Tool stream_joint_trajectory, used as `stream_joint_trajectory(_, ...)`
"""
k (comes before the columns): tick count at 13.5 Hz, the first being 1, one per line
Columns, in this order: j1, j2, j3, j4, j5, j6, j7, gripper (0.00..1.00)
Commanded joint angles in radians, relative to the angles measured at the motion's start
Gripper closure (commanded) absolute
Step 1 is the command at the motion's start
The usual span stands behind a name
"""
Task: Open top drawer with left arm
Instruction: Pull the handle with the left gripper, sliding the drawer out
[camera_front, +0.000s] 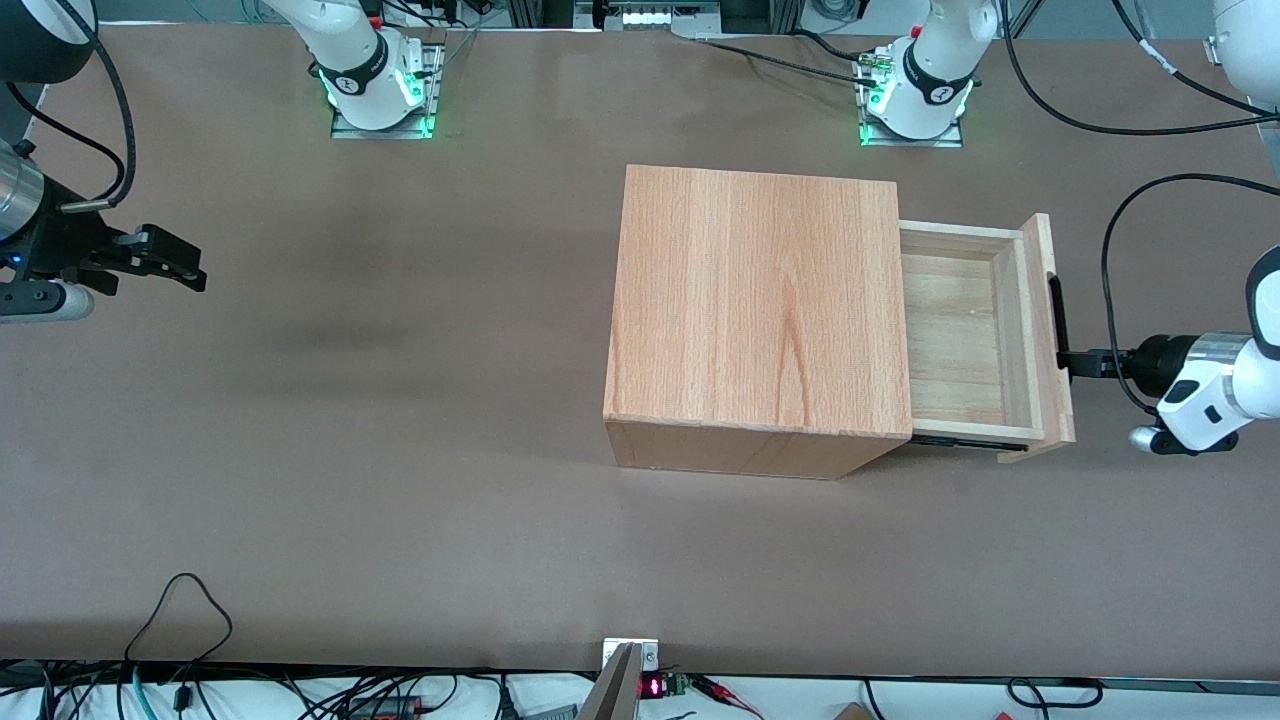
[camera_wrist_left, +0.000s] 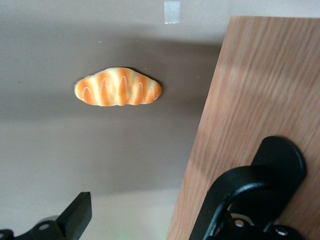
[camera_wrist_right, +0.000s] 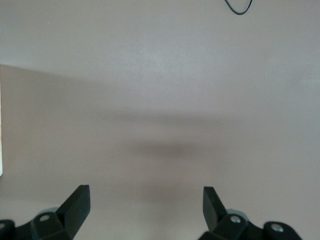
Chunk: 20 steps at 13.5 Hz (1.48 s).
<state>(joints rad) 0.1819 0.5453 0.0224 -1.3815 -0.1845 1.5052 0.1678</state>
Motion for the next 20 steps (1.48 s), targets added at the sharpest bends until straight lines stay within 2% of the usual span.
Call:
stream_joint_trajectory(1,-0.007,0.042,0.001,0.041,0.088,0.069,0.019,0.00)
stream_joint_trajectory(9,0.002,0.042,0.001,0.039,0.088,0.087,0.108,0.00)
stream_joint_trajectory(20,0.031,0.047,0.001,0.039,0.086,0.090,0.116,0.00)
